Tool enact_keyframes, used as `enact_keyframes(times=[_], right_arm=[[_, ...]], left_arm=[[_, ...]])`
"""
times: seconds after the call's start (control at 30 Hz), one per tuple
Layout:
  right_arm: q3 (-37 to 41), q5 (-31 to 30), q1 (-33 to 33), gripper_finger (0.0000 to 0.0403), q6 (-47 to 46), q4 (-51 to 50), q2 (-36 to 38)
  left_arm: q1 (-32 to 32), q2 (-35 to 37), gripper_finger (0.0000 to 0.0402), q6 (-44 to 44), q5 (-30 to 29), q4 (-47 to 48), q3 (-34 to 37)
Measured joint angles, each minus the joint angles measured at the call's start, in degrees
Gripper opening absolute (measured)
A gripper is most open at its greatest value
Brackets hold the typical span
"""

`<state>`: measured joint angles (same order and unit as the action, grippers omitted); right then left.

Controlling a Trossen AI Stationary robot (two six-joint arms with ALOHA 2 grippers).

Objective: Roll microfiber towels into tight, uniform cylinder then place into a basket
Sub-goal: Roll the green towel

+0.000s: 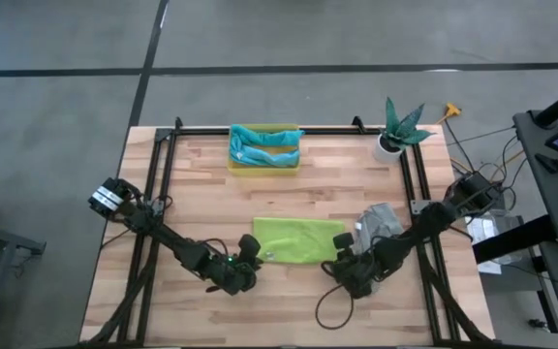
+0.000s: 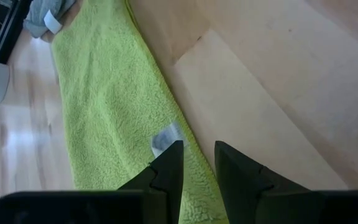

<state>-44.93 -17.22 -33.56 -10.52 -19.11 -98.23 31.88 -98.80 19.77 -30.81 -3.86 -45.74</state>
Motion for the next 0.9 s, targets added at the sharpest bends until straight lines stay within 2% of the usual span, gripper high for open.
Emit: enact_keyframes(times=[0.37,0.57,0.9], right_arm=[[0.31,-0.27,0.01,0.0064,-7.26,1.06,-0.08],[0.59,-0.92,-2.03,0.0015,-4.55,6.71,-0.48],[-1.33,-0.78,-4.84,0.0009,-4.98,8.73,-0.16]], left_arm=[[0.0,0.02,0.0077,-1.59,-0.02,-0.19,-0.24],[0.0,0.02,0.0077,-1.63,-0.06,-0.22,-0.24],[0.1,0.04,0.0077,-1.45,-0.11,-3.98,-0.5]])
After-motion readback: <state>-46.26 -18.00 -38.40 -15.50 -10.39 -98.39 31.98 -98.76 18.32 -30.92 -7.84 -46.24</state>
